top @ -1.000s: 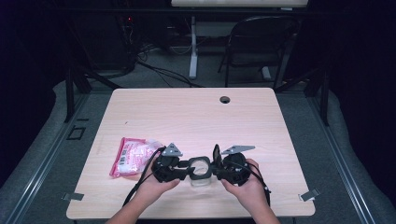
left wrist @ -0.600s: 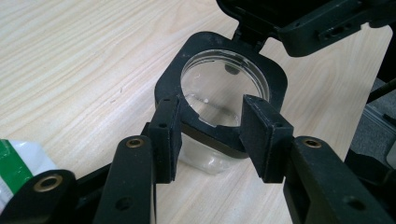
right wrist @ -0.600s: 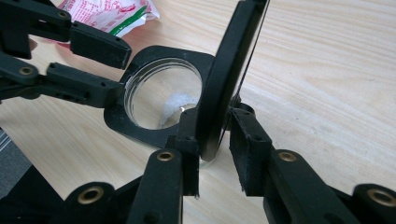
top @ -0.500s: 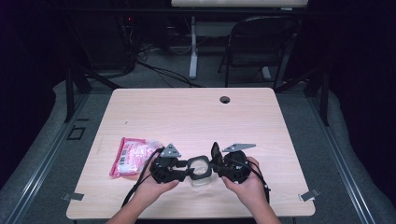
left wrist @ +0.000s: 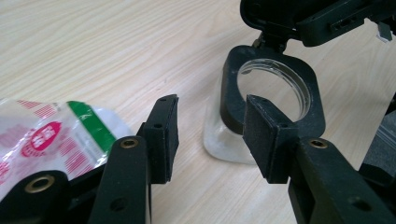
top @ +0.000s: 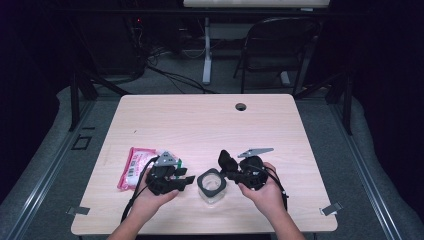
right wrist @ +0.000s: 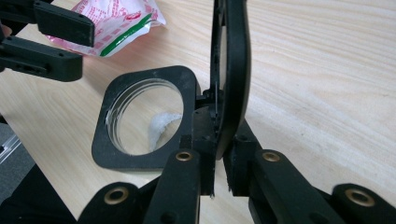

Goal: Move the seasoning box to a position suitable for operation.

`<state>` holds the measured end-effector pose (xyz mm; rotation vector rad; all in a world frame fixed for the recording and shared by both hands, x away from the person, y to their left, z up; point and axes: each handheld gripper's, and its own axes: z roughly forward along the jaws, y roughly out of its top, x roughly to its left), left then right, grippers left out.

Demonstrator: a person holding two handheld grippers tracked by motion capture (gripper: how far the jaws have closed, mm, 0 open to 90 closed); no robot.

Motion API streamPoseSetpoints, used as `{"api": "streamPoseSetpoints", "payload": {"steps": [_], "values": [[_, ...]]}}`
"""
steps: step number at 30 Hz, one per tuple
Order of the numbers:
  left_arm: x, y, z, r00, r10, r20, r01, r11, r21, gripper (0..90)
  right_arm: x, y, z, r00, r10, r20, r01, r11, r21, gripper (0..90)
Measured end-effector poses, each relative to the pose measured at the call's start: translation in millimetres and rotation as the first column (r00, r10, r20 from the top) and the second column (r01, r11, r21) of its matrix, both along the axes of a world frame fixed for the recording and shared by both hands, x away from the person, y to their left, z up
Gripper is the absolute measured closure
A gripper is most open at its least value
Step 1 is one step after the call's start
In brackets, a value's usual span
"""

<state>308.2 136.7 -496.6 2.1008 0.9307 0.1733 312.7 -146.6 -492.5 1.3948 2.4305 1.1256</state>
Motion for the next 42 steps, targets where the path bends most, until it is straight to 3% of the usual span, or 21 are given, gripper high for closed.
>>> {"api": "streamPoseSetpoints", "payload": {"steps": [13,25,37,41,42], "values": [[-2.8,19.7,-1.0,0.9985,0.054,0.003,-0.054,0.9985,0.014,54.0,20.3,-4.1,-2.1,1.0000,0.000,-0.004,0.000,0.999,0.040,83.7],[3.0,35.7,0.7,0.9964,0.084,0.006,-0.084,0.9963,0.016,53.1,18.5,-7.2,0.8,1.0000,0.008,-0.005,-0.008,1.000,0.028,66.5],[7.8,47.5,-2.1,0.9942,0.106,0.019,-0.107,0.9934,0.041,47.7,14.0,-11.0,3.3,1.0000,0.000,-0.004,0.000,1.000,0.025,67.8],[7.4,46.9,-3.3,0.9968,0.079,0.011,-0.080,0.9956,0.050,46.6,13.8,-9.8,3.2,0.9999,0.011,-0.004,-0.011,1.000,0.011,67.7],[6.9,45.6,-4.3,0.9977,0.067,0.013,-0.067,0.9960,0.059,46.5,13.8,-9.3,2.9,1.0000,0.007,-0.004,-0.007,1.000,0.007,72.1]]}}
